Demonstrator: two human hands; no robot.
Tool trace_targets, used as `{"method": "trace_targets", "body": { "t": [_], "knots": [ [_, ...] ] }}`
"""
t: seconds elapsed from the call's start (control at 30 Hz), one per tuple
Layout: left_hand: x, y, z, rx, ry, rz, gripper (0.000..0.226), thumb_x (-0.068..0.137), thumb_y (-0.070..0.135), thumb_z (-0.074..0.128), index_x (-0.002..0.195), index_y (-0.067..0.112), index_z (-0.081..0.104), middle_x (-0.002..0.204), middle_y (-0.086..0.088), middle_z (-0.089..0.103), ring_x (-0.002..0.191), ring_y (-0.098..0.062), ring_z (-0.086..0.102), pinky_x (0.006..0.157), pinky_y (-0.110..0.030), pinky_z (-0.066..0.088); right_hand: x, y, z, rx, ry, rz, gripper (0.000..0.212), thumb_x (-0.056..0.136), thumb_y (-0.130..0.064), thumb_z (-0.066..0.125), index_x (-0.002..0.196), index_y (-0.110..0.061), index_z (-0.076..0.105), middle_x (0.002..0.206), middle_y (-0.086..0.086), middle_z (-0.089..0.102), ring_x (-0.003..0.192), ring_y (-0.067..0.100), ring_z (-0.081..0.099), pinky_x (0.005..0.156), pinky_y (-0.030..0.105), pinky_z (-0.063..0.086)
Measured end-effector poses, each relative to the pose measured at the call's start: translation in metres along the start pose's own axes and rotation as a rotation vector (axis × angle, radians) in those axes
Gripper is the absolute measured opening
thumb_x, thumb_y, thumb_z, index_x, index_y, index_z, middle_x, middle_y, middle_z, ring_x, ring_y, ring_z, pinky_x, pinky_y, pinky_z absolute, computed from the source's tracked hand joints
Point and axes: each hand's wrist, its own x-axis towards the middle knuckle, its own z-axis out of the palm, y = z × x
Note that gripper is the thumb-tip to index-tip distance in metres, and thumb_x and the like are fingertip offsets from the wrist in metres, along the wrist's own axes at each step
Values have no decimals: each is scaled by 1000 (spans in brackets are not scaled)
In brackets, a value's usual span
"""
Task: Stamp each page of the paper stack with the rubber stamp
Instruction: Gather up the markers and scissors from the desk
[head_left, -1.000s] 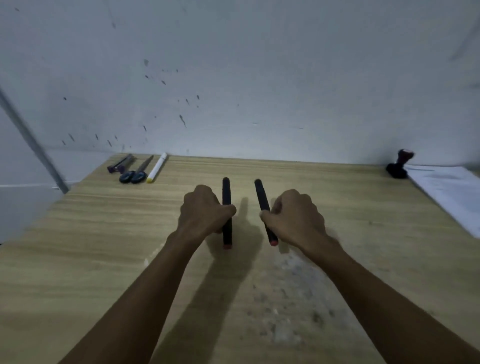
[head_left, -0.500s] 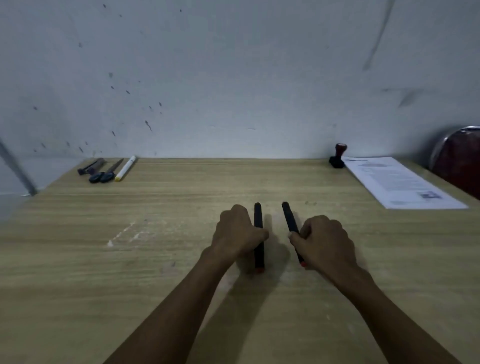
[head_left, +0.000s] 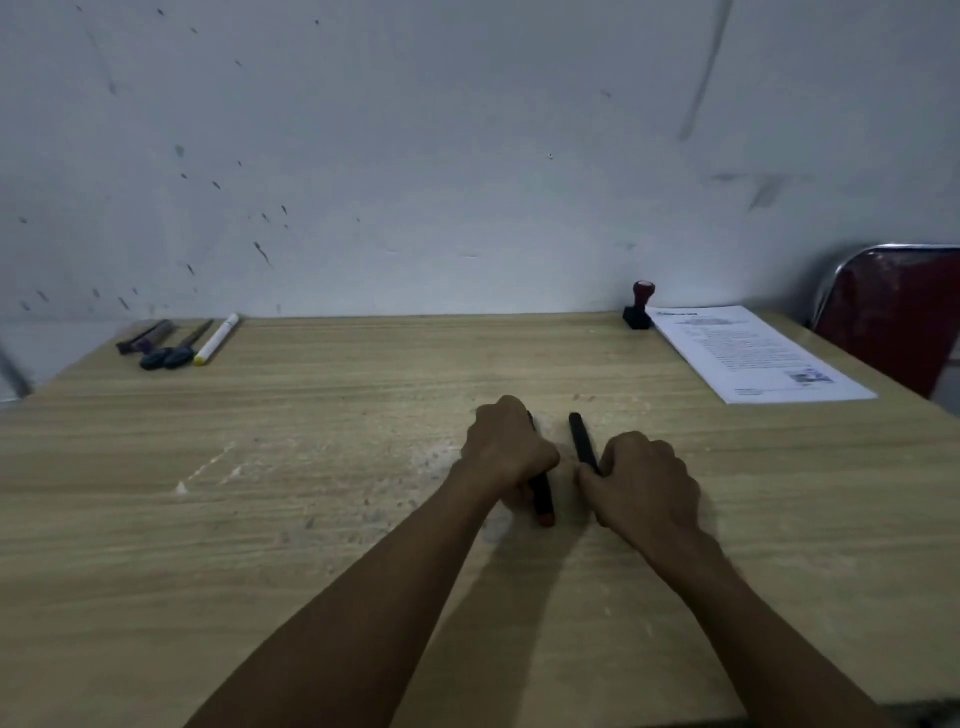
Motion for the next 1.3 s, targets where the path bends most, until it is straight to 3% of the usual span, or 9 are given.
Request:
{"method": "trace_targets", "body": {
  "t": [0.3,0.43,0.5,0.67,0.87,0.97,1.07,1.3],
  "knots": [
    [2,0,3,-14,-6,-10,33,72,12,74,67,13,41,72,-5,50,56,-17,52,52,-27,45,4,5,4,48,4,4,32,80,-53,67,87,-22,62,94,2,60,90,25,59,68,31,41],
    [1,1,1,-35,-35,-22,31,72,13,74,72,12,44,80,-10,58,66,-25,65,63,-35,60,5,6,6,67,15,12,33,80,-56,67,86,-24,63,91,1,60,88,24,60,67,31,42],
    [0,2,0,-39,-49,-31,32,72,15,76,75,11,44,84,-12,60,70,-29,68,65,-42,61,5,6,8,84,25,7,36,79,-59,67,81,-24,63,86,0,62,82,22,61,66,31,47],
    [-1,0,-1,-29,-61,-19,38,72,21,80,75,13,43,89,-13,60,74,-30,68,66,-41,61,2,4,6,126,22,16,39,76,-62,65,78,-23,64,79,0,64,78,22,63,67,33,54],
    [1,-10,-5,8,-56,5,43,69,36,82,74,11,48,82,-13,63,71,-27,66,66,-38,60,-1,-1,0,102,51,9,33,81,-58,63,92,-28,61,85,0,66,85,22,64,75,34,52],
    [5,-23,-13,20,17,59,45,67,44,80,73,4,61,71,-11,65,63,-25,66,62,-38,60,0,-12,-3,115,86,-16,28,82,-54,65,94,-28,65,90,-1,66,87,22,64,73,33,51],
    [5,-39,-28,-56,148,154,34,75,36,77,72,2,72,63,-11,69,55,-23,68,59,-44,60,0,-33,-1,153,113,-77,27,81,-53,65,91,-28,67,86,-4,68,81,19,65,72,37,56],
    [3,-85,-79,-90,354,252,15,82,21,73,76,8,75,67,-5,70,55,-8,61,62,-26,51,-1,-105,20,235,50,-222,28,83,-53,65,90,-26,68,83,-5,68,79,16,65,73,36,57]
  ]
}}
